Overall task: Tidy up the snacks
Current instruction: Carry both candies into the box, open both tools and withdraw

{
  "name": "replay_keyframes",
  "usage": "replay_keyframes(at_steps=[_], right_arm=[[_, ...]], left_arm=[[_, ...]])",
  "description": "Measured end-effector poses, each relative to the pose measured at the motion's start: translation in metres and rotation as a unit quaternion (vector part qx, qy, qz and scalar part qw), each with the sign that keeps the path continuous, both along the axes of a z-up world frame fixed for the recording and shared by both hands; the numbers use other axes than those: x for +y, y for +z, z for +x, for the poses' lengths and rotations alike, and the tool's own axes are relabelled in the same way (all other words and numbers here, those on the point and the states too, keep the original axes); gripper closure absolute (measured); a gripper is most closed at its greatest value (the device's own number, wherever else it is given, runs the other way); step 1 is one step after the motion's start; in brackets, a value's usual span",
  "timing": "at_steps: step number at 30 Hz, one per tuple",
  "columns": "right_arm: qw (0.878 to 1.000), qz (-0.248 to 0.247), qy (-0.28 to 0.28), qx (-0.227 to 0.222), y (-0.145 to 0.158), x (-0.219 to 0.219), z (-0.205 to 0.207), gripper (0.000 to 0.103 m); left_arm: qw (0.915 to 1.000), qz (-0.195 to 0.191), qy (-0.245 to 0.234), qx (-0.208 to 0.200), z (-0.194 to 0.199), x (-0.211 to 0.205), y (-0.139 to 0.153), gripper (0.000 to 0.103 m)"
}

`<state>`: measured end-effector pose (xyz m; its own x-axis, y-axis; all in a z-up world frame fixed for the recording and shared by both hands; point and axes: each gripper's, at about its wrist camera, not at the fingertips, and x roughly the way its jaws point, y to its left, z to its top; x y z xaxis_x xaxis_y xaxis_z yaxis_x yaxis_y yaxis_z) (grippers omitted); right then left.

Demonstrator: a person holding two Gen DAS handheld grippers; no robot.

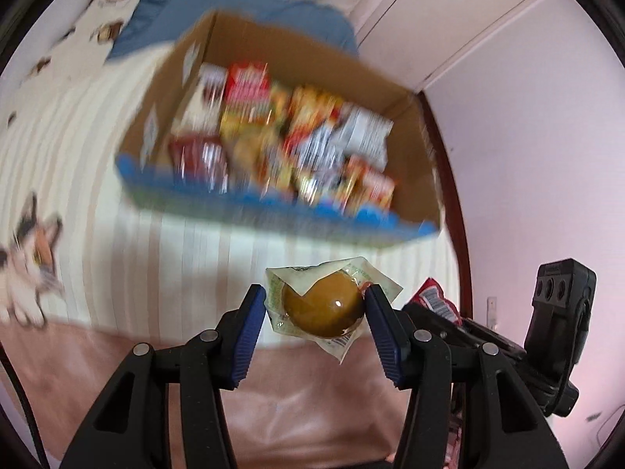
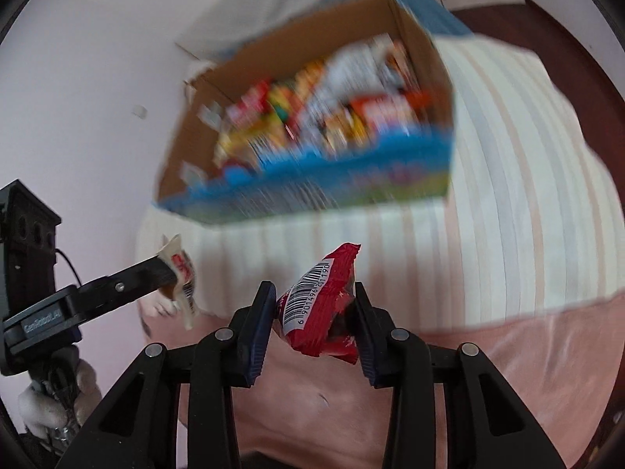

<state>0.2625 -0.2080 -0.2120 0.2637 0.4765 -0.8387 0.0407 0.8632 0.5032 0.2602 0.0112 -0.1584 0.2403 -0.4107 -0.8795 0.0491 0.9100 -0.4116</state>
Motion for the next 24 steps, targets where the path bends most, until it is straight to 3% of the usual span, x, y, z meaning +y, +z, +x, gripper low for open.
replay_keyframes(at_steps=[4, 7, 12, 15, 16, 17, 19, 21, 22, 24], right_arm=[[0.999, -0.007, 0.004, -0.043, 0.037, -0.003, 0.036, 0.062], [0.997, -0.030, 0.005, -0.068, 0.056, -0.008, 0.066, 0.062], [0.995, -0.078, 0.005, -0.068, 0.058, -0.017, 0.104, 0.062], [0.992, -0.121, 0.005, -0.035, 0.040, -0.023, 0.118, 0.059], [0.991, -0.129, 0.002, -0.025, 0.032, -0.025, 0.122, 0.048], [0.990, -0.140, 0.007, -0.014, 0.024, -0.024, 0.125, 0.029], [0.988, -0.157, 0.016, 0.001, 0.011, -0.023, 0.130, 0.014], [0.986, -0.168, 0.023, 0.007, 0.003, -0.020, 0.130, 0.012], [0.984, -0.175, 0.025, 0.008, 0.000, -0.019, 0.130, 0.007], [0.982, -0.184, 0.028, 0.013, -0.005, -0.016, 0.129, 0.002]], left_arm=[[0.9991, 0.017, 0.010, -0.038, 0.036, 0.006, 0.036, 0.053], [0.9974, 0.046, 0.018, -0.052, 0.063, 0.013, 0.047, 0.053], [0.9942, 0.100, 0.027, -0.030, 0.094, 0.021, 0.024, 0.052], [0.9900, 0.138, 0.031, 0.002, 0.109, 0.028, -0.004, 0.049], [0.9878, 0.151, 0.035, 0.015, 0.112, 0.030, -0.012, 0.049], [0.9866, 0.158, 0.035, 0.024, 0.112, 0.030, -0.020, 0.049], [0.9865, 0.157, 0.033, 0.034, 0.109, 0.031, -0.033, 0.048], [0.9853, 0.165, 0.031, 0.032, 0.106, 0.030, -0.039, 0.041], [0.9845, 0.170, 0.028, 0.032, 0.105, 0.028, -0.041, 0.027], [0.9821, 0.185, 0.024, 0.027, 0.106, 0.022, -0.044, 0.014]])
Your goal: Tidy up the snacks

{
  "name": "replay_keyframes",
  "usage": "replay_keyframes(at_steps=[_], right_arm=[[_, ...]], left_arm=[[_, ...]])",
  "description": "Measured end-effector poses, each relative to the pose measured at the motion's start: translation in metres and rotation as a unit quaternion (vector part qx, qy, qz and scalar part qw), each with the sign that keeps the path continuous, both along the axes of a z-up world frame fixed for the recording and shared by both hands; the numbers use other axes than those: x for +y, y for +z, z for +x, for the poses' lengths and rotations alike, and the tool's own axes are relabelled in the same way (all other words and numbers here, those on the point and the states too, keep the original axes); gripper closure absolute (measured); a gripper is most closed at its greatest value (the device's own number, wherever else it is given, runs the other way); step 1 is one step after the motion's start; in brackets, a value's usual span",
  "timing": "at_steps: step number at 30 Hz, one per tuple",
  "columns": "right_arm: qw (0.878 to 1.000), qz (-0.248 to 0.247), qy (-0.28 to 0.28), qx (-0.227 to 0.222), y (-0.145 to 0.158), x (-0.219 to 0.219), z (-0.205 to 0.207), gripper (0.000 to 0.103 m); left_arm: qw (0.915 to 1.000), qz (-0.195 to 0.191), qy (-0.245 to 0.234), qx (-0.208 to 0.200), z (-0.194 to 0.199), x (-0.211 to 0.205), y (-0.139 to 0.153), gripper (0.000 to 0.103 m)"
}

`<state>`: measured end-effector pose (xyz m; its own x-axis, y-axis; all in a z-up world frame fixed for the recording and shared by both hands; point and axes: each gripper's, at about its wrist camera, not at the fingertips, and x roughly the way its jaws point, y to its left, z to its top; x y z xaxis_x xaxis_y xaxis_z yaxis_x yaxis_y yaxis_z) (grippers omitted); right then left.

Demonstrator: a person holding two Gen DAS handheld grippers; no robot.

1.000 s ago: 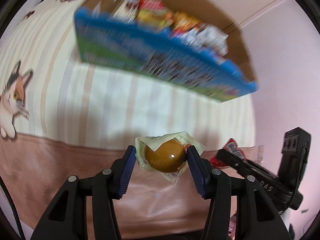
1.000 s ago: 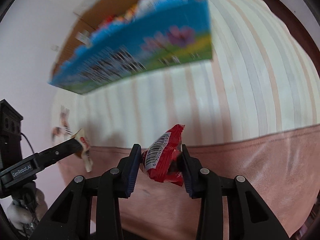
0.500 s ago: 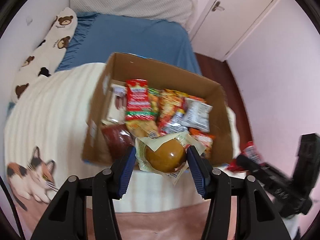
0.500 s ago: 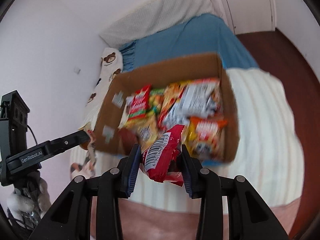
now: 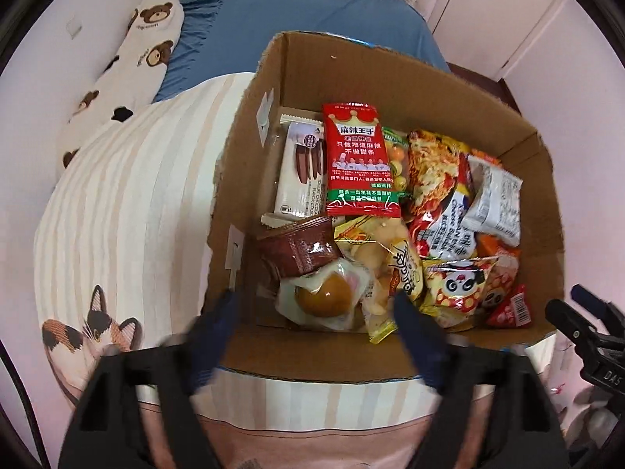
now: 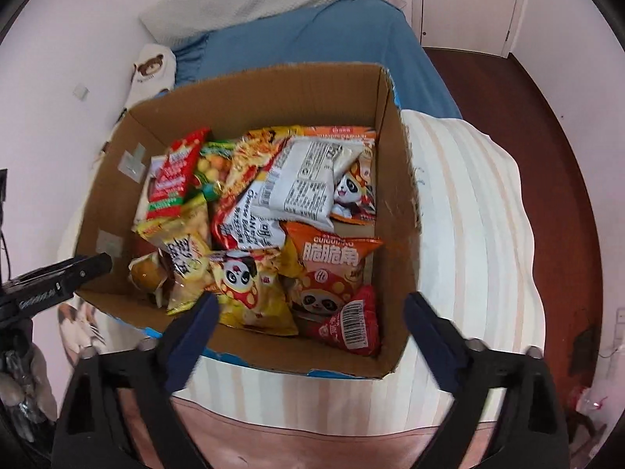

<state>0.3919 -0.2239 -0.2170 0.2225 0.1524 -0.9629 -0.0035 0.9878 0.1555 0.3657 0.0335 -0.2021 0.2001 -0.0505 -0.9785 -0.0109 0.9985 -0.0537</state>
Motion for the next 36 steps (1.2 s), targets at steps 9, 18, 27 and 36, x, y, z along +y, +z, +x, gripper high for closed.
replay_keyframes(at_steps=[9, 18, 27, 36], right_arm=[[0.999, -0.035, -0.008, -0.006, -0.005, 0.008, 0.002, 0.001], [0.998, -0.052, -0.007, -0.020, 0.004, 0.012, -0.003, 0.001], [0.996, -0.061, -0.005, -0.058, 0.035, 0.013, -0.028, 0.001], [0.993, -0.053, -0.015, -0.109, 0.081, 0.010, -0.082, 0.001]], left_arm=[[0.9998, 0.014, -0.014, -0.010, -0.004, -0.018, -0.003, 0.001], [0.9993, 0.008, -0.028, -0.023, -0.011, -0.030, 0.007, 0.001], [0.9975, 0.006, -0.019, -0.068, -0.040, -0.035, 0.042, 0.001], [0.9907, 0.001, -0.017, -0.135, -0.088, -0.038, 0.094, 0.001]])
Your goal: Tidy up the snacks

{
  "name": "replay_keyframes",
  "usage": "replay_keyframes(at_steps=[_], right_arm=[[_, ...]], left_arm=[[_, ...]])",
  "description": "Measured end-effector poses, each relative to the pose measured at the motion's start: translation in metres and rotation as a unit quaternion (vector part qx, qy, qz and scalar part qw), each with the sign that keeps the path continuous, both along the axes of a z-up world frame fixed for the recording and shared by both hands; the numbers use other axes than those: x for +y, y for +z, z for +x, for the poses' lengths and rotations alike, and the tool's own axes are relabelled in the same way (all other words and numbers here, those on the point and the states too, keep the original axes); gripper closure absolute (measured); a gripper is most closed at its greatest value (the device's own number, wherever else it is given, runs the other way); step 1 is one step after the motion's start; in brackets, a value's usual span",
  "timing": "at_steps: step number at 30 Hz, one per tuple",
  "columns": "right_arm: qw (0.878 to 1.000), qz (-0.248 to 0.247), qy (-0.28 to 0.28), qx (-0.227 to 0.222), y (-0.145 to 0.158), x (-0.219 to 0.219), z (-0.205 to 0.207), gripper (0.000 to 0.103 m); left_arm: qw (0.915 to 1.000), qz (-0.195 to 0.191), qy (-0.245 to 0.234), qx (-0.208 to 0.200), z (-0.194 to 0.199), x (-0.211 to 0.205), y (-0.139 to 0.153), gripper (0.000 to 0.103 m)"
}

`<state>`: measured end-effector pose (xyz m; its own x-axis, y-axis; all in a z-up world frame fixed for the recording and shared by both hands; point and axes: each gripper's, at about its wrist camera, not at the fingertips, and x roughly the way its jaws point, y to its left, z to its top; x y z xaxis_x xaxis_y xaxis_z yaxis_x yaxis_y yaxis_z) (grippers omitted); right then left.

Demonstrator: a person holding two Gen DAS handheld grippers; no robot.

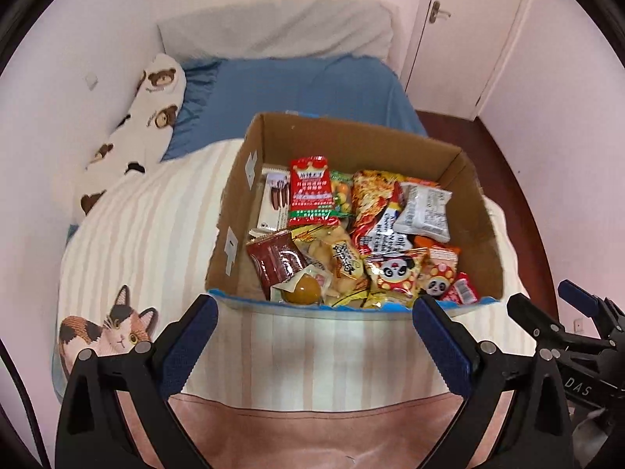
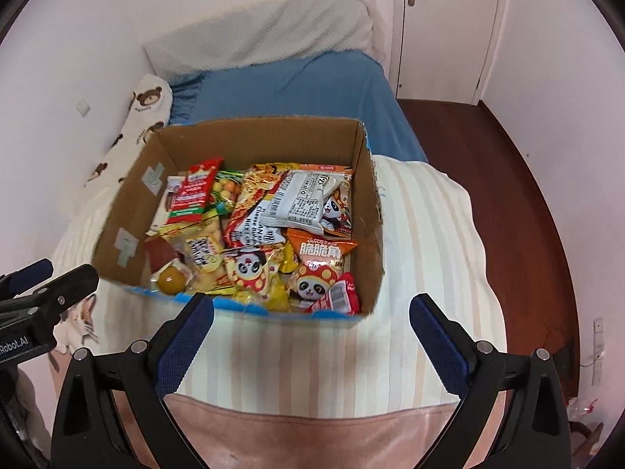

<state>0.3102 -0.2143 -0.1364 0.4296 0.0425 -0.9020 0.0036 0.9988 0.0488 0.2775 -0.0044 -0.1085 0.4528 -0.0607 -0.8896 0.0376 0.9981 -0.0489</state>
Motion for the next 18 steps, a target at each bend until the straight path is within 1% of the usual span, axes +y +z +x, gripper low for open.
replay_keyframes(at_steps=[3, 9, 14, 18], right_arm=[[1.000, 0.003, 0.003, -0.018, 0.019, 0.001, -0.023, 0.001], [0.998, 0.010, 0.002, -0.061, 0.064, -0.001, -0.068, 0.000], [0.995, 0.008, -0.001, -0.100, 0.104, -0.003, -0.105, 0.000], [0.993, 0.014, 0.002, -0.116, 0.126, -0.002, -0.128, 0.000]], left_arm=[[0.9998, 0.002, -0.006, -0.021, -0.023, -0.003, 0.018, 0.001], [0.9988, 0.003, -0.014, -0.046, -0.062, -0.006, 0.045, 0.001], [0.9976, 0.002, -0.016, -0.068, -0.089, -0.007, 0.066, 0.001], [0.9963, 0.008, -0.022, -0.083, -0.106, -0.009, 0.082, 0.001]])
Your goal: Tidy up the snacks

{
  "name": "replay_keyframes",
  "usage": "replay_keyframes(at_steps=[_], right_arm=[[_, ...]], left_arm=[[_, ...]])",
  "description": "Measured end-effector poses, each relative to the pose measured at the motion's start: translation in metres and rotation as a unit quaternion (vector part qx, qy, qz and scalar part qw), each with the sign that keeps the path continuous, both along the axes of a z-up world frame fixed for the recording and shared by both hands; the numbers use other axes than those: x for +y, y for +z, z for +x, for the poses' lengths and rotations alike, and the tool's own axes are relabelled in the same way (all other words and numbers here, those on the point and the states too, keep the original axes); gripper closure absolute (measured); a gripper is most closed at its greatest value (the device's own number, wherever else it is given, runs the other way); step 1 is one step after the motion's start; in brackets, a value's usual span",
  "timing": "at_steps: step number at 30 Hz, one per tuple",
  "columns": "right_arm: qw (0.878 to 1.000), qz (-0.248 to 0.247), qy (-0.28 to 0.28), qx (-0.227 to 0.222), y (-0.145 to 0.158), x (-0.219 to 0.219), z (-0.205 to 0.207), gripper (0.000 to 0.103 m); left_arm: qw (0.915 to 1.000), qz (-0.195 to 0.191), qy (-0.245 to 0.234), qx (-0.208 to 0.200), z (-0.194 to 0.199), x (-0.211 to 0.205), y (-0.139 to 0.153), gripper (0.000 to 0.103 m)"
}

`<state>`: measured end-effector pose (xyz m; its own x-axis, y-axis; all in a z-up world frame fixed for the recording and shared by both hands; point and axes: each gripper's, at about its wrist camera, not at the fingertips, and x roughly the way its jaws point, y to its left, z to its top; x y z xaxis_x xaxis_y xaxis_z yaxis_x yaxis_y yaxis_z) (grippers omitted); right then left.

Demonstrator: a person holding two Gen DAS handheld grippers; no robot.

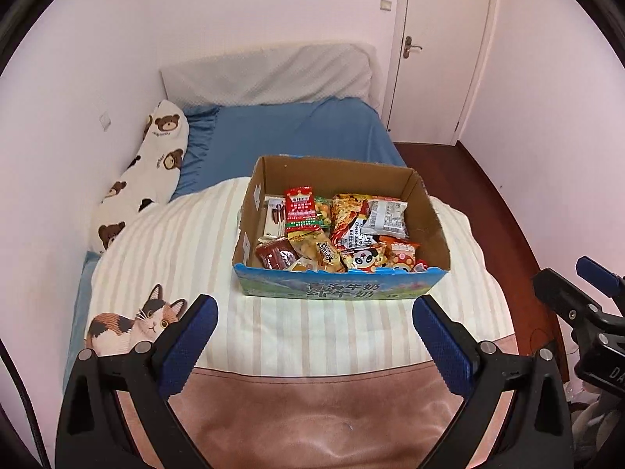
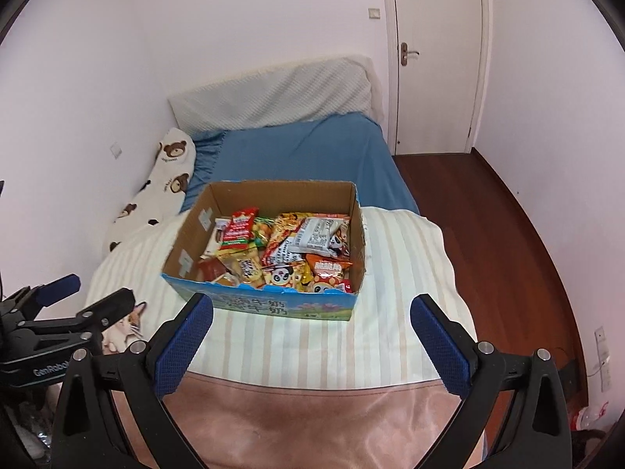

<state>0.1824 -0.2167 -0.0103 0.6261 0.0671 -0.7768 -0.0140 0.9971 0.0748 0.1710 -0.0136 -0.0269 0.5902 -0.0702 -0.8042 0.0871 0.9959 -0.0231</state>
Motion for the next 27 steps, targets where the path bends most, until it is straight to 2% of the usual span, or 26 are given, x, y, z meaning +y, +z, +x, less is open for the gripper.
replay_keyframes(at_steps=[5, 14, 20, 27], right_arm=[[1.000, -0.004, 0.010, -0.017, 0.021, 0.007, -0.021, 0.000], [0.999, -0.003, 0.006, -0.032, 0.037, 0.008, -0.041, 0.000], [0.999, -0.008, 0.002, -0.035, 0.036, 0.007, -0.040, 0.000], [1.000, -0.014, -0.011, -0.024, 0.022, 0.003, -0.027, 0.000]], left_arm=[[0.9998, 0.003, -0.004, -0.018, -0.020, -0.003, 0.016, 0.001], [0.9992, -0.001, -0.001, -0.041, -0.038, -0.002, 0.031, 0.001], [0.9994, 0.004, -0.006, -0.033, -0.033, -0.006, 0.023, 0.001], [0.9996, 0.006, -0.003, -0.028, -0.020, -0.009, 0.010, 0.001]])
